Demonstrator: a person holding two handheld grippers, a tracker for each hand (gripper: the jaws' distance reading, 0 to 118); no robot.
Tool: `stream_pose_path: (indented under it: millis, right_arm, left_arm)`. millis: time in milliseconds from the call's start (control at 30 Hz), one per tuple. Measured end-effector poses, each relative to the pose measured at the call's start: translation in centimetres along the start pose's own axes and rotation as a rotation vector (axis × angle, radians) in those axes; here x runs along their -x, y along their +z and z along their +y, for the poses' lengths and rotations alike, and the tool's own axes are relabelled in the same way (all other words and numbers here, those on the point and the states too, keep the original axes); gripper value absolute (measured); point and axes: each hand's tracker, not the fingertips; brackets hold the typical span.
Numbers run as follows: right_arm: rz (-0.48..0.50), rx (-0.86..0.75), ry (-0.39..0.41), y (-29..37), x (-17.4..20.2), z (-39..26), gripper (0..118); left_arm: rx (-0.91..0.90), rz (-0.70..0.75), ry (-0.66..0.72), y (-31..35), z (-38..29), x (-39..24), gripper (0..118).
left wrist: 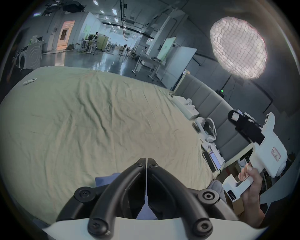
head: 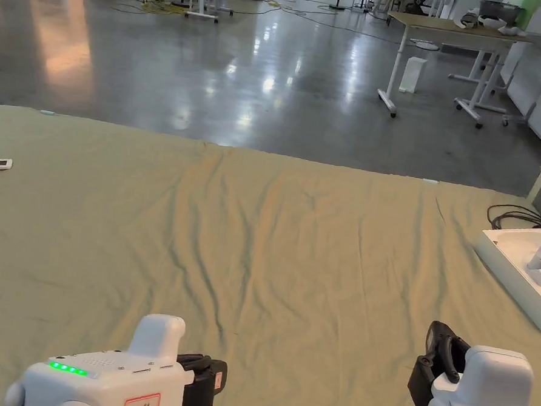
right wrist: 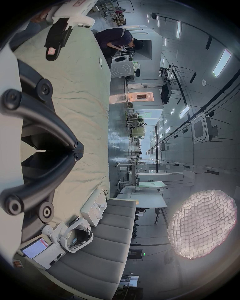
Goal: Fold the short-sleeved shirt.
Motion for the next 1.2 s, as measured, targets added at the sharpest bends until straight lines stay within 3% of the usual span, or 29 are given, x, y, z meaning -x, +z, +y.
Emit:
stream_pose_path:
  millis: [333,467,700,1000,1200]
  right_arm:
    - [0.005,-0.027,-0.002,0.2,0.4,1.1,0]
    - [0.005,-0.032,0.001,0.2,1.0,1.6,0]
    - [-0.008,-0.031,-0.006,-0.3,1.6,2.0,0]
    - [-0.01,-0.042,0.008,-0.1,2.1,2.6,0]
    - [0.101,0.094,0.016,0.7,4.5,-0.7,0]
  left_arm:
    - [-0.476,0.256,-0.213,6.9,3.4,-2.6,3]
    - [-0.584,0.4,-0.304,8.0,3.9,-3.3,2]
    - [-0.614,0.516,-0.348,7.6,4.0,-2.7,1]
    - [-0.57,0.518,-0.295,7.5,3.2,-0.3,2]
    - [-0.535,0.524,-0.266,8.0,2.0,1.4,2]
